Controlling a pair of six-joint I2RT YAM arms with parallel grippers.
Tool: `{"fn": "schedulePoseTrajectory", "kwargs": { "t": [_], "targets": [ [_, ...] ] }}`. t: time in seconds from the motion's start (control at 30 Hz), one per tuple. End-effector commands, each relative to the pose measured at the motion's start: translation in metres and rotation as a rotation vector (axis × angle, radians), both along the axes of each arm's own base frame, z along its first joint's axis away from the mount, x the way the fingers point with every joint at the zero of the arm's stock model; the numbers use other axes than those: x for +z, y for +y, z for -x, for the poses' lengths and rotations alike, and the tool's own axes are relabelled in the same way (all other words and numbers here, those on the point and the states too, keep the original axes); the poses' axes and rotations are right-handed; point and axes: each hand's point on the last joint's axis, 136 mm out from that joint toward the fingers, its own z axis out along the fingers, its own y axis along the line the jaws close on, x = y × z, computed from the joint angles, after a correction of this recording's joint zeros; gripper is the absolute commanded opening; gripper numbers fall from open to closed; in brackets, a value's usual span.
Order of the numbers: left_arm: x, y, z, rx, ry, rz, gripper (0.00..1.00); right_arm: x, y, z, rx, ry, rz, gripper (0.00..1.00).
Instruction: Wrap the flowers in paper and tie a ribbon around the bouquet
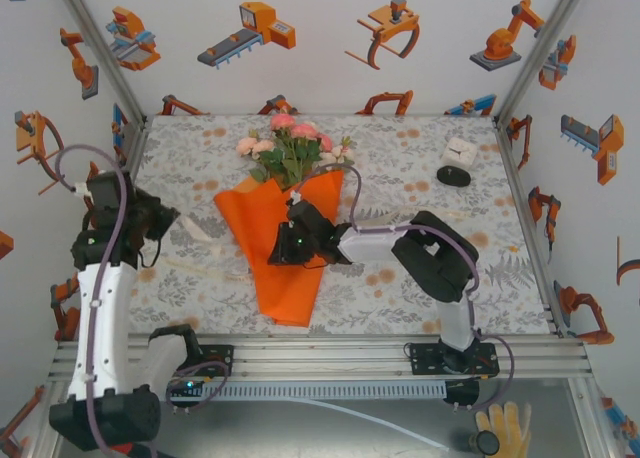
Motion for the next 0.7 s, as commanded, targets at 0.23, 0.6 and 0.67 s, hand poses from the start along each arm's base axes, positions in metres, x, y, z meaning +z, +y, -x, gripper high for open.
{"fn": "schedulePoseTrajectory", "kwargs": {
  "t": [0.23, 0.6, 0.67],
  "targets": [
    [0.143, -0.195, -0.012, -0.564, -0.299, 0.264, 0.0, 0.045, 0.006, -0.02, 0.025, -0.138, -0.013, 0.35],
    [0.134, -0.277, -0.036, -0.676, -0.315, 0.303, 0.0, 0.091, -0.053, -0.038, -0.026, -0.361, -0.037, 0.44],
    [0.127, -0.293, -0.038, -0.683, -0.301, 0.323, 0.0, 0.09, -0.052, -0.037, -0.003, -0.344, -0.065, 0.43]
  ]
}}
